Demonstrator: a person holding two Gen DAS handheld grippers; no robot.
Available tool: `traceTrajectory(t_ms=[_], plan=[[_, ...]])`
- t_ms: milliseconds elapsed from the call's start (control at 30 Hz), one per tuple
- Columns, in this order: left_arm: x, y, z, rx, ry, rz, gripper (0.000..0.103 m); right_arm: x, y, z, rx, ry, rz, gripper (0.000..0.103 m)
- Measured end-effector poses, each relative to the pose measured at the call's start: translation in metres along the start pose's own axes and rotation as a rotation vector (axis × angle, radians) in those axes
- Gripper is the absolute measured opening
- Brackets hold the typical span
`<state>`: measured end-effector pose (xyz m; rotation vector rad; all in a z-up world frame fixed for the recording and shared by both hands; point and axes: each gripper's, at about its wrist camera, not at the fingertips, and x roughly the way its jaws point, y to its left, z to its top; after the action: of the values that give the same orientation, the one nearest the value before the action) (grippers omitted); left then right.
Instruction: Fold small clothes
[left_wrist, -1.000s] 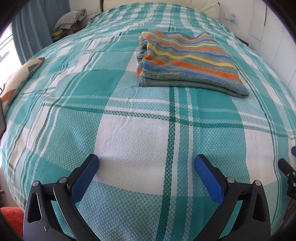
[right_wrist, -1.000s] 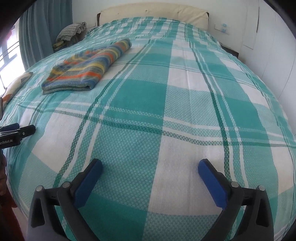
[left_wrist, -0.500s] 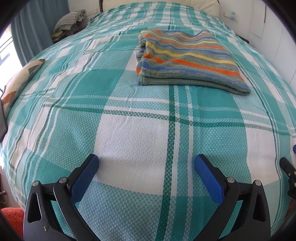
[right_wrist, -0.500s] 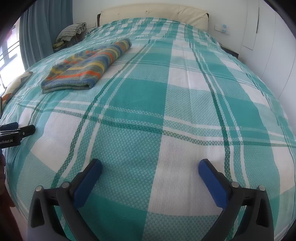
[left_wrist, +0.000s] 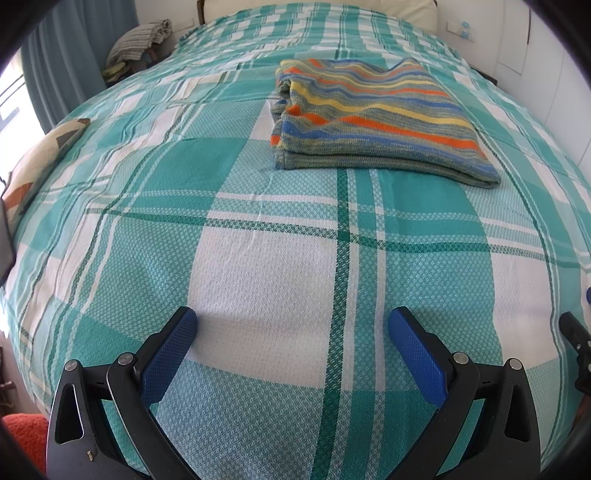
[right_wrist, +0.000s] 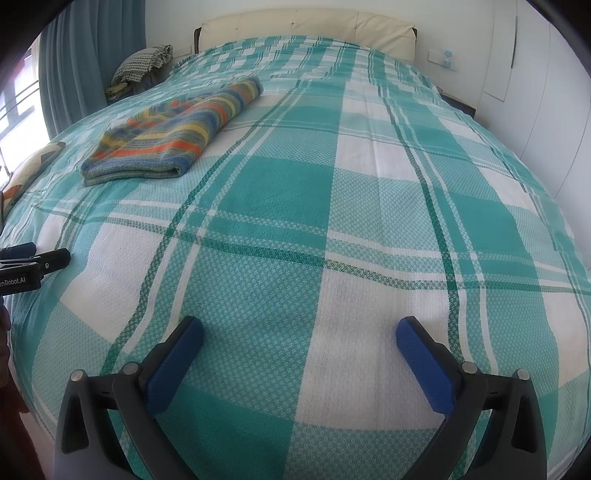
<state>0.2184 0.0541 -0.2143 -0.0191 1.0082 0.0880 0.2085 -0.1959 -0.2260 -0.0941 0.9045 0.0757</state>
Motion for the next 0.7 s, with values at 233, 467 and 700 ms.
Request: traceTrajectory(t_ms=[233, 467, 700], plan=[[0.0005, 0.0000, -0.0001, 0.002, 0.002, 0.001, 0.103, 0.0001, 0.0005, -0.0003, -0.001, 0.000, -0.001, 0.103], [0.0007, -0.0002, 0.0000, 0.003, 0.005, 0.003, 0.103, 0.0001, 0.0008, -0.0007, -0.001, -0.001, 0.000, 0.103], [0.0010, -0.0003, 0.0009, 0.005, 0.007, 0.005, 0.103, 0.0001, 0.0008, -0.0010, -0.001, -0.003, -0.001, 0.103]])
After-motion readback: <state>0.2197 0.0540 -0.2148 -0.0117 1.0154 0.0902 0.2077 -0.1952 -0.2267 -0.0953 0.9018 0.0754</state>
